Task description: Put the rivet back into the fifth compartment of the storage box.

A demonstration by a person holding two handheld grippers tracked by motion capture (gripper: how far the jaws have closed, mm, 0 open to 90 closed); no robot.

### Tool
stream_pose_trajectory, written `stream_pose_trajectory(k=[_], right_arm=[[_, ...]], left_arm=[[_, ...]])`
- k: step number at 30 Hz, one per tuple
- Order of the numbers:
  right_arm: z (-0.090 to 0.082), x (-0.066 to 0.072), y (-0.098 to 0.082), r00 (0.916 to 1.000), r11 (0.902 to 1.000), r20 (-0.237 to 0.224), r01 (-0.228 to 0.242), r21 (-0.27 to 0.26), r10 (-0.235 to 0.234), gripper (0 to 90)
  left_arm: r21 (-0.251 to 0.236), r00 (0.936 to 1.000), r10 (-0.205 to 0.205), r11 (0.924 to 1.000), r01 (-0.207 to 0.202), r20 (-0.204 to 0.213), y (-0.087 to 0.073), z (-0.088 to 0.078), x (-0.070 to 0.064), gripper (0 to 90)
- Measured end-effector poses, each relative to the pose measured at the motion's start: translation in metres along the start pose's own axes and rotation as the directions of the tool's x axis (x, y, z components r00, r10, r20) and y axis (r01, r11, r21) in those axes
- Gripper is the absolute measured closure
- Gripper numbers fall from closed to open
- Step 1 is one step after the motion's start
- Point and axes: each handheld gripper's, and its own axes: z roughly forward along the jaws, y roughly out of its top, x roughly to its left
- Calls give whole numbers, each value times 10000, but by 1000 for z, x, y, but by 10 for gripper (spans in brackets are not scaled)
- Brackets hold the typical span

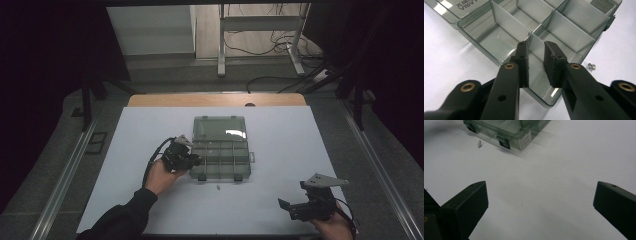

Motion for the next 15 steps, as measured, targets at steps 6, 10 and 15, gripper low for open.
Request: stream_pose_trajectory(k=[6, 10, 15], right_arm=[[0, 0, 0, 10000, 10000, -8, 11, -17, -11, 0], [0, 0, 0, 10000, 10000, -10, -1, -25, 1, 0], [0, 0, 0, 10000, 10000, -11, 11, -36, -11, 0]], left_arm=[[-11, 10000, 63, 10000, -63, -8, 1, -3, -4, 688], [-54, 9999, 109, 9999, -109, -44, 1, -6, -5, 630], [-96, 9997, 187, 9998, -188, -142, 0, -7, -7, 563]])
